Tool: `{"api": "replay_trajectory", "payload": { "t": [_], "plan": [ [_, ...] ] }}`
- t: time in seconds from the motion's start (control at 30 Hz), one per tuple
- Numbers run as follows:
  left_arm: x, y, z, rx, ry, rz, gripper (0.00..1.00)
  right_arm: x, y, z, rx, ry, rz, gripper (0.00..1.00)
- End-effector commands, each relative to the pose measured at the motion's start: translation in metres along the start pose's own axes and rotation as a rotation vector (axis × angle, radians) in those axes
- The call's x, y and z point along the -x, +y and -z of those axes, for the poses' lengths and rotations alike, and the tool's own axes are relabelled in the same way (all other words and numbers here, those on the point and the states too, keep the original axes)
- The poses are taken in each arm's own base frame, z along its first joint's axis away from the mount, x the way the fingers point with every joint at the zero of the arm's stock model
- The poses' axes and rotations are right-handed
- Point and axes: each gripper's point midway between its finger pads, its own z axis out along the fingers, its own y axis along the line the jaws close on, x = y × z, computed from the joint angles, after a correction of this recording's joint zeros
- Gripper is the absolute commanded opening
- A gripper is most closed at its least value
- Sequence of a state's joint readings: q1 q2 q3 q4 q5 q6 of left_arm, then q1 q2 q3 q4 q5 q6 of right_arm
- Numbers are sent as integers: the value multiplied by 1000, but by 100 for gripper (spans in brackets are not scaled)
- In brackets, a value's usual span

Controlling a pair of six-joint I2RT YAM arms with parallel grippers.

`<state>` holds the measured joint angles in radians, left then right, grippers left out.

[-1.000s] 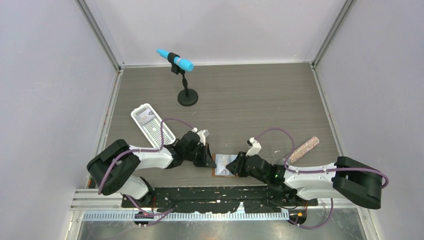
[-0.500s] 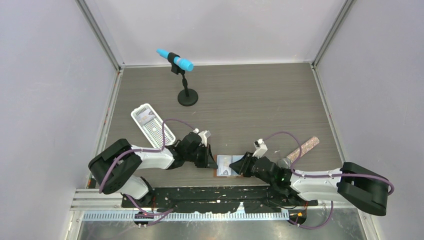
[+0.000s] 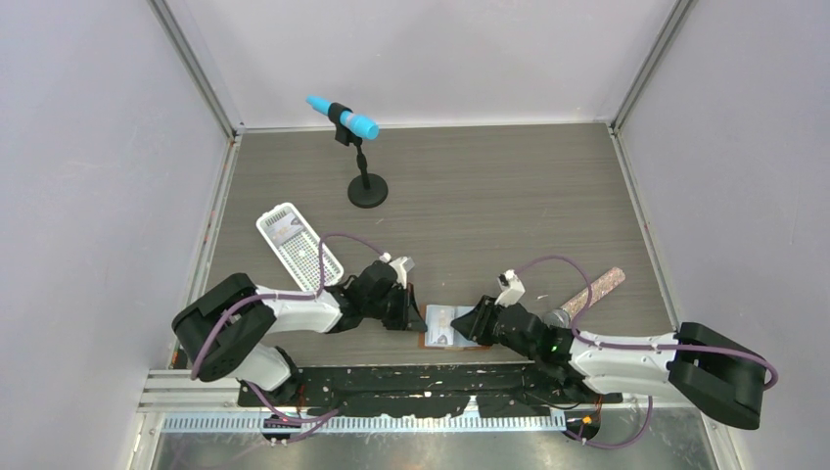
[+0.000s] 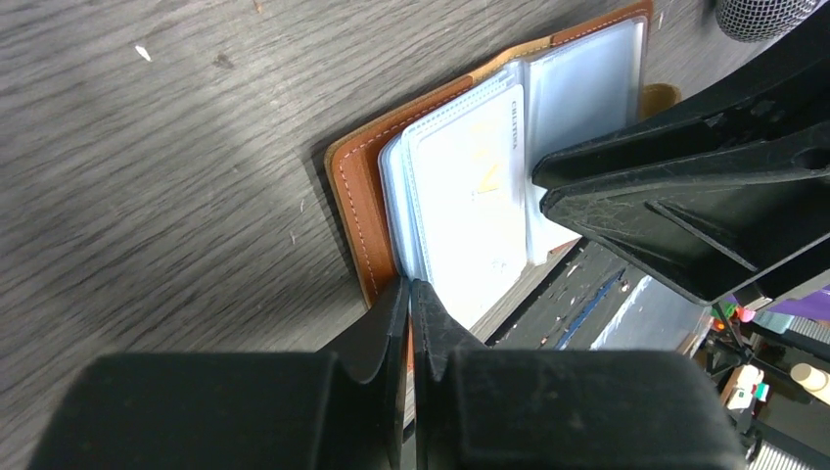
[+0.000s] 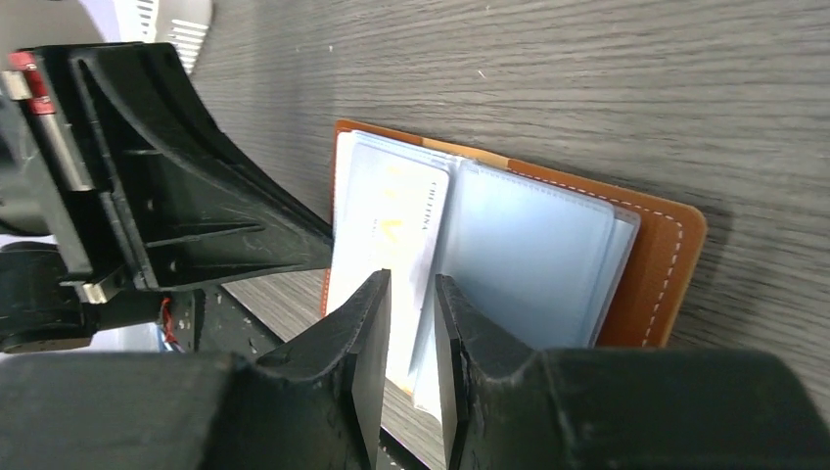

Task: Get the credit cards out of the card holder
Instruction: Remove the credit card from the card holder.

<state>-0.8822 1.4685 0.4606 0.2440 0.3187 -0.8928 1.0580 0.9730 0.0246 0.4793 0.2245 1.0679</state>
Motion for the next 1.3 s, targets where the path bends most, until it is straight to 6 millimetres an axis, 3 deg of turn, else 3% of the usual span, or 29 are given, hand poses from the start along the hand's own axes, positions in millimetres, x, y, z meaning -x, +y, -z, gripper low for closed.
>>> {"api": "replay_trajectory", "payload": {
  "t": [0.0, 0.23, 0.53, 0.7, 0.93, 1.03, 1.27],
  "plan": [
    [-15, 43, 9, 192, 3, 23, 5, 3, -2, -2, -75, 20, 35, 31],
    [-13, 41, 17, 187, -25, 22, 6, -3, 7, -9, -45, 54, 34, 35],
    [-14, 42, 19, 190, -26, 23, 6, -27, 17, -25, 12, 155, -4, 34],
    [-16, 44, 19, 195, -24, 24, 6, -30, 18, -26, 32, 159, -12, 27],
    [-15, 53, 25, 266, -16, 10, 6, -20, 28, -21, 84, 122, 17, 8],
    [-13, 56, 31, 300, -17, -5, 6, -14, 39, -17, 125, 108, 42, 5],
    [-7, 42, 38, 267, -37, 1, 8, -12, 51, -15, 173, 107, 68, 5]
  ]
}}
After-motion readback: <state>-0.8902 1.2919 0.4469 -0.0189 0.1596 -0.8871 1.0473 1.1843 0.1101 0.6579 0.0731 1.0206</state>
